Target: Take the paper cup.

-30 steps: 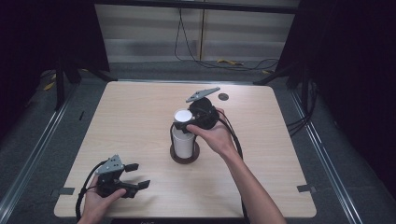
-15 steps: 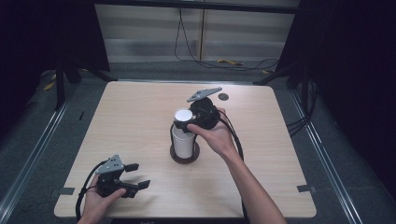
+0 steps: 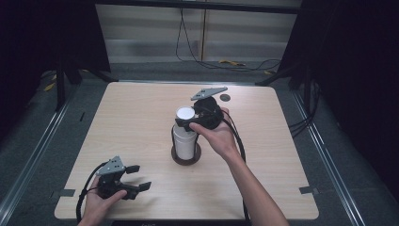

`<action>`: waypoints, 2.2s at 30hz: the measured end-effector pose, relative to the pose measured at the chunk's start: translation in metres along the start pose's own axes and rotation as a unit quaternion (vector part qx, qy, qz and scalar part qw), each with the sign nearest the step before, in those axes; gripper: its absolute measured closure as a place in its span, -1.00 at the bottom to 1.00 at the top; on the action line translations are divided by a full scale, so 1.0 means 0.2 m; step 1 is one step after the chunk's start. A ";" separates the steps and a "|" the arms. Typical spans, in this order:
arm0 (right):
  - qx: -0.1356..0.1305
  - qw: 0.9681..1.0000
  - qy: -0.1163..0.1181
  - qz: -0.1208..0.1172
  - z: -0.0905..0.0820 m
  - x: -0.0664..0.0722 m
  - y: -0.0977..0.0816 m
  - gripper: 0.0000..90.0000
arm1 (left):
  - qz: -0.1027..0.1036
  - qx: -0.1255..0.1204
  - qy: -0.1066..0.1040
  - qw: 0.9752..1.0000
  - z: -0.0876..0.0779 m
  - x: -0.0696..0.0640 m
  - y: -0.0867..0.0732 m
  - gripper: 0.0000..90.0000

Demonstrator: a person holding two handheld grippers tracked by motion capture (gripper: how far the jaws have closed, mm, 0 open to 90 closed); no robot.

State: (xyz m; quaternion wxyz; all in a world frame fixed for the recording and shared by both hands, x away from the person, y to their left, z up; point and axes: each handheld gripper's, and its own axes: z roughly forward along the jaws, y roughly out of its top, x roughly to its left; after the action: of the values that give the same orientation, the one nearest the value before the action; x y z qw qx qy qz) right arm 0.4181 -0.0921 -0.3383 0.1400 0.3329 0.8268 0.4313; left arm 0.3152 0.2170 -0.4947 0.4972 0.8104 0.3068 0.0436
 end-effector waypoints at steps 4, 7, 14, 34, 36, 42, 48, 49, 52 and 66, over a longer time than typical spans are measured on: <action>-0.007 1.000 0.000 0.003 -0.02 0.00 0.02 -0.22 | 0.000 -0.001 -0.001 1.000 0.00 0.00 0.00 -0.62; -0.017 1.000 0.002 -0.003 -0.04 0.00 0.04 -0.22 | -0.001 -0.002 0.000 1.000 0.00 0.00 0.00 -0.62; -0.035 0.999 0.004 -0.003 -0.07 0.01 0.05 -0.20 | 0.000 -0.001 0.001 1.000 0.00 0.01 0.00 -0.62; -0.078 0.997 0.004 0.006 -0.18 -0.01 0.09 -0.18 | -0.013 0.003 -0.006 1.000 0.00 0.01 0.00 -0.62; -0.081 0.997 0.006 0.007 -0.19 -0.01 0.09 -0.18 | -0.015 0.001 -0.009 1.000 0.00 0.02 0.00 -0.62; -0.092 0.996 0.010 0.011 -0.21 -0.02 0.10 -0.18 | -0.017 -0.002 -0.009 1.000 0.00 0.02 0.00 -0.63; -0.099 0.995 0.010 0.010 -0.23 -0.02 0.10 -0.19 | -0.017 -0.002 -0.014 1.000 0.01 0.01 0.00 -0.64; -0.101 0.995 0.012 0.013 -0.24 -0.02 0.10 -0.18 | -0.016 -0.001 -0.015 1.000 0.01 0.01 0.00 -0.64; -0.107 0.994 0.011 0.013 -0.25 -0.03 0.10 -0.18 | -0.017 -0.006 -0.020 1.000 0.01 0.01 0.00 -0.64; -0.113 0.994 0.012 -0.001 -0.34 -0.01 0.11 -0.19 | -0.019 -0.035 -0.006 0.999 0.02 0.00 0.03 -0.64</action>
State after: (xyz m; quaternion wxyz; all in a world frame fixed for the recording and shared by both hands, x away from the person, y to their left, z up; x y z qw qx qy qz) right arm 0.3938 -0.1273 -0.2802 0.1669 0.3094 0.7748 0.5255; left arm 0.3198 0.2122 -0.4920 0.5277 0.7871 0.3169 0.0399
